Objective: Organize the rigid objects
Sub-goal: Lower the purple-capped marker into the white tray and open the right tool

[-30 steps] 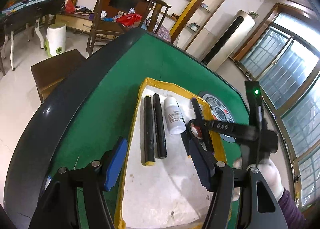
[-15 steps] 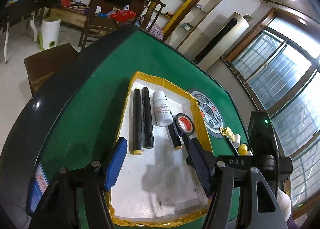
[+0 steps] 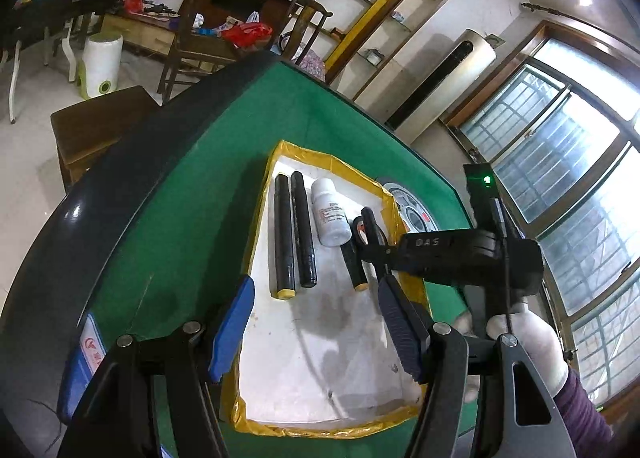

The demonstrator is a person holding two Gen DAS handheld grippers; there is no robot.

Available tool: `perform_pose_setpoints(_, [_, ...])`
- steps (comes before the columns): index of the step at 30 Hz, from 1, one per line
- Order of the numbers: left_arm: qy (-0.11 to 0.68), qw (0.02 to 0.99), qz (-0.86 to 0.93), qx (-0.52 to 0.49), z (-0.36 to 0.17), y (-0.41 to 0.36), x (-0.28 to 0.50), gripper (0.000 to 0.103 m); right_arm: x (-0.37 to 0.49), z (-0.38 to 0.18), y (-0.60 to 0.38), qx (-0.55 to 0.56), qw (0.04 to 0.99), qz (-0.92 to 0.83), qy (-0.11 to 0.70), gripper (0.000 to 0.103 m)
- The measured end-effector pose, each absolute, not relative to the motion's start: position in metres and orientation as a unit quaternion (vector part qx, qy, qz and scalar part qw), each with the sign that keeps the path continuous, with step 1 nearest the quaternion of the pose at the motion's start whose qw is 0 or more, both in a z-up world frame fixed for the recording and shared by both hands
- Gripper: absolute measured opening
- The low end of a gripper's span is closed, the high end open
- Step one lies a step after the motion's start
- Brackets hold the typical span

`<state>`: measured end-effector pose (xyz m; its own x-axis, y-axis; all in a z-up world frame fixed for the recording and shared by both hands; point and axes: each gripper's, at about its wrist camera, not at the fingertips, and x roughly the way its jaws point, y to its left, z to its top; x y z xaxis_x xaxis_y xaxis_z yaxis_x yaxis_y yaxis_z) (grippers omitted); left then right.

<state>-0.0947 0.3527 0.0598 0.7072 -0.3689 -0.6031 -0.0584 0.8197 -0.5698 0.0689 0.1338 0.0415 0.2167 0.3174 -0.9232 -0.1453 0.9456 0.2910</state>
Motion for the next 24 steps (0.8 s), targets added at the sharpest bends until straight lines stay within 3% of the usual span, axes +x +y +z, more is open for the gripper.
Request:
perform_pose_setpoints(14, [0.386,0.870,-0.050,-0.302,0.047,0.361,-0.100,0.068,0.023,0.023,0.148,0.103,0.720,0.262,0.635,0.016])
perform_pose_setpoints(18, [0.385,0.873,-0.041,-0.296,0.052,0.357,-0.103,0.073,0.019,0.033,0.159,0.072,0.732,0.282,0.616,0.047])
perform_pose_setpoints(20, [0.387,0.874,-0.038,-0.292,0.054,0.352,-0.103,0.073,0.013,0.045,0.156,0.067,0.741,0.295,0.600,0.053])
perform_pose_setpoints(24, [0.391,0.876,-0.039,-0.280,0.060,0.340,-0.103,0.075,-0.001,0.075,0.137,0.056,0.770,0.314,0.553,0.054])
